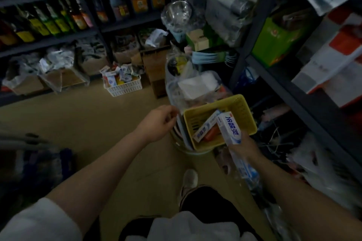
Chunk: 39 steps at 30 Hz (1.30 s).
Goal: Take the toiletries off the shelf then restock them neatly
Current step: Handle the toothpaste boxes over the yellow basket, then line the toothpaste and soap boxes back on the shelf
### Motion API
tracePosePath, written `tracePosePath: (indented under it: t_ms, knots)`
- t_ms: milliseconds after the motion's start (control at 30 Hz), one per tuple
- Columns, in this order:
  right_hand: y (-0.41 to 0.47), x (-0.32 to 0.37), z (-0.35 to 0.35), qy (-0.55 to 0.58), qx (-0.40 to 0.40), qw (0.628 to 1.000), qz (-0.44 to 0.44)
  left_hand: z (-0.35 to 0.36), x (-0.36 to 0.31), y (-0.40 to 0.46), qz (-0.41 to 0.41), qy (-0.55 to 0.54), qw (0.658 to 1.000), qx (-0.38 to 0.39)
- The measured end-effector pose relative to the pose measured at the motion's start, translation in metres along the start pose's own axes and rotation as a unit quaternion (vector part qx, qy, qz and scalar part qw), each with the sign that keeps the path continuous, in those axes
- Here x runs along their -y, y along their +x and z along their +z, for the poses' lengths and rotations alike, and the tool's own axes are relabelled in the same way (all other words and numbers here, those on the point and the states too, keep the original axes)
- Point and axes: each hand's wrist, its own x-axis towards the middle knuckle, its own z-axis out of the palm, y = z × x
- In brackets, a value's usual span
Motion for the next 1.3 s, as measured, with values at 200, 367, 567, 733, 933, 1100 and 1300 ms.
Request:
tracePosePath:
  t_ms: [200,367,567,733,933,1100,1300]
  knots:
    - [0.111,0.006,-0.004,0.202,-0.026,0.969,0.142,0.024,0.044,0.117,0.017,0.057,0.995,0.085]
    - [0.175,-0.007,0.045,0.383,0.0,0.894,0.235,0.083,0.086,0.193,0.099,0.136,0.969,0.183]
    - [0.196,-0.026,0.097,0.374,-0.085,0.874,0.299,0.151,0.106,0.241,0.178,0.143,0.938,0.259]
    - [0.204,-0.045,0.126,0.325,-0.109,0.905,0.251,0.159,0.113,0.248,0.183,0.09,0.948,0.243]
    - [0.145,-0.001,0.1,0.278,-0.177,0.912,0.245,0.134,0.104,0.254,0.215,0.143,0.908,0.33]
    - [0.053,0.021,0.076,0.297,-0.241,0.889,0.251,0.096,0.063,0.249,0.31,0.181,0.861,0.36]
    - [-0.074,0.021,0.073,0.339,-0.372,0.814,0.29,0.085,-0.032,0.206,0.412,0.151,0.794,0.421]
